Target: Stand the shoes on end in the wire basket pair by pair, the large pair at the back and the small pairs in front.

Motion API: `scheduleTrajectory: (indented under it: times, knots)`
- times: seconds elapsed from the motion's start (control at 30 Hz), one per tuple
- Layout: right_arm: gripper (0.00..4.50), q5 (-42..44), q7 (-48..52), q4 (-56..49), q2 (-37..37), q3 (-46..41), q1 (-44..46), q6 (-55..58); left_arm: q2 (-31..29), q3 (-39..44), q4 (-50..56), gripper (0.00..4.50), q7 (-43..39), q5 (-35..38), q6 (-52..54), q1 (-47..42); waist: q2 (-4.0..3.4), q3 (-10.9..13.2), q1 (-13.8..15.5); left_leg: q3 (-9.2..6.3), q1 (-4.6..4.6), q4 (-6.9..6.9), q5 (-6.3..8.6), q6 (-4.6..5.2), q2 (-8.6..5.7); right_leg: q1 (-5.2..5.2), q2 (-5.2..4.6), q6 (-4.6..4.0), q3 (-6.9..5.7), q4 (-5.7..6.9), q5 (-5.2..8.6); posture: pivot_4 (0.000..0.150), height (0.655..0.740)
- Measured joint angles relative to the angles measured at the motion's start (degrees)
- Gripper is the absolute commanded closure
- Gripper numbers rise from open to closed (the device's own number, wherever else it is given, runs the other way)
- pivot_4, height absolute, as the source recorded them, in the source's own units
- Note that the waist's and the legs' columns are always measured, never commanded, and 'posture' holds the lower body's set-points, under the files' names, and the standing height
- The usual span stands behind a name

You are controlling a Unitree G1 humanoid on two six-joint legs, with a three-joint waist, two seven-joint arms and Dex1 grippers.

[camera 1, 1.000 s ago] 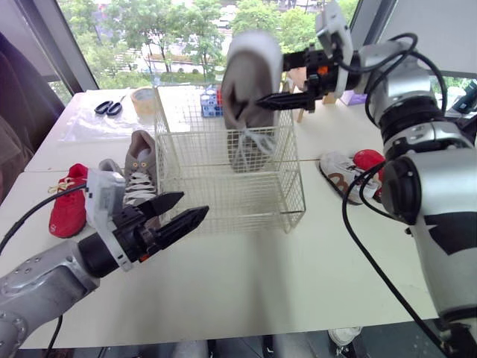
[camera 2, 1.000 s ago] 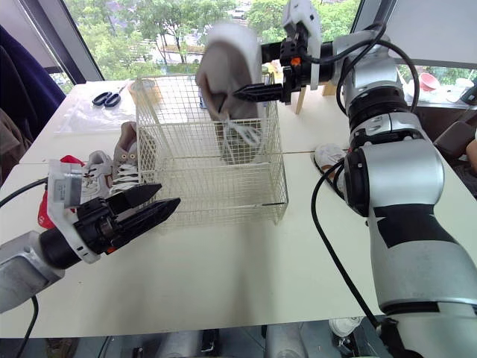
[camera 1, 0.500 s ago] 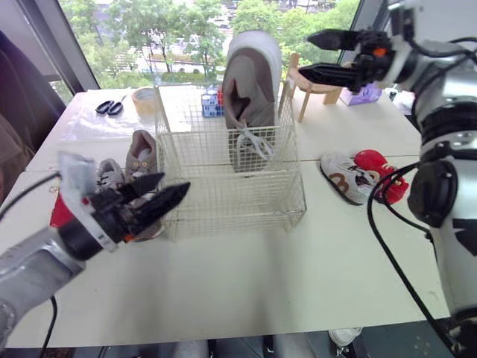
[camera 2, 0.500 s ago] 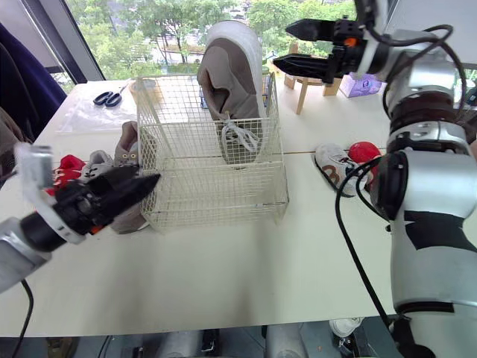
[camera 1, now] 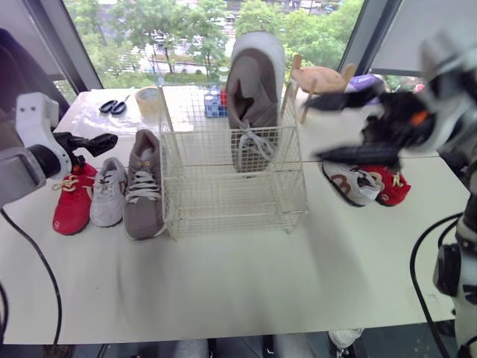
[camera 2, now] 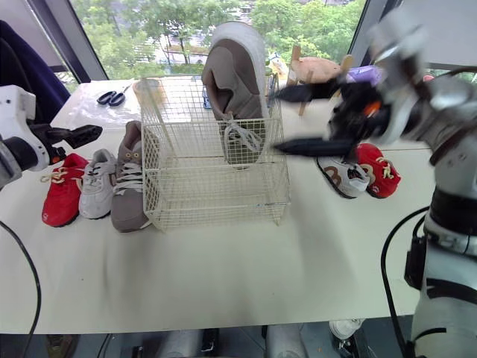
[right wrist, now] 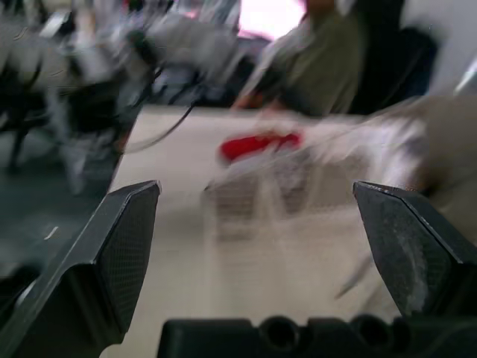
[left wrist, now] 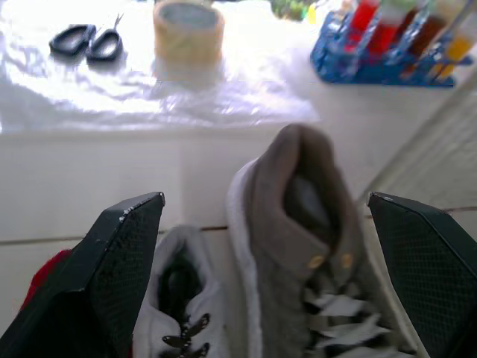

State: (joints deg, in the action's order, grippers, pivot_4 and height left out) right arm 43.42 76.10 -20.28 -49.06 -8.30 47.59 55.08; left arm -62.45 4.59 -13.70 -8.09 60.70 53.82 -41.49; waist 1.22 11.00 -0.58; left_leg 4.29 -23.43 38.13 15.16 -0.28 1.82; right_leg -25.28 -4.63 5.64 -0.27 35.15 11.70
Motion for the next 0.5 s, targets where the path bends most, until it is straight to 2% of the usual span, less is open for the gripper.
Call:
scheduleTrajectory:
  times: [0.1,0.2,0.33,0.43,0.5]
  knots:
    - [0.0,-0.8,-2.5,-5.7,-1.5,3.3,-4.9,-1.0,3.5,-7.8,-12.1,0.0,-8.3,-10.9,0.8,-12.9,0.09,0.0,0.1,0.02,-0.01,0.01,0.0,0.0,-0.02,0.0,0.01,0.0,0.0,-0.03,0.0,0.15,0.74]
    - [0.0,-1.8,-5.1,-7.2,-1.9,4.7,-7.0,-2.3,6.8,-13.2,-22.7,0.0,-16.8,-20.9,-0.7,-21.3,0.11,0.0,0.0,0.05,-0.02,0.01,0.01,0.01,-0.02,-0.03,0.0,-0.01,0.01,-0.04,0.01,0.15,0.74]
    - [0.0,-1.1,-8.6,-9.6,-1.6,5.2,-8.4,-2.5,12.0,-19.5,-37.1,0.0,-26.7,-33.5,-5.6,-28.7,0.12,0.0,-0.1,0.05,-0.05,0.01,0.0,0.02,0.0,-0.1,0.02,0.01,0.01,-0.01,0.0,0.15,0.74]
    - [0.0,0.8,-11.7,-11.1,-1.3,4.8,-8.4,-1.7,16.0,-22.2,-46.6,0.0,-30.8,-41.8,-10.7,-31.8,0.15,0.0,0.0,0.04,-0.09,0.01,0.01,0.03,0.01,-0.11,0.01,0.0,0.01,-0.02,0.0,0.15,0.74]
    - [0.0,2.2,-13.9,-11.6,-0.8,4.5,-8.4,-1.1,18.5,-22.3,-52.0,0.54,-31.7,-46.1,-14.8,-33.3,0.22,0.0,0.0,0.03,-0.11,0.03,0.01,0.04,0.01,-0.11,-0.01,0.0,0.01,-0.03,0.0,0.15,0.74]
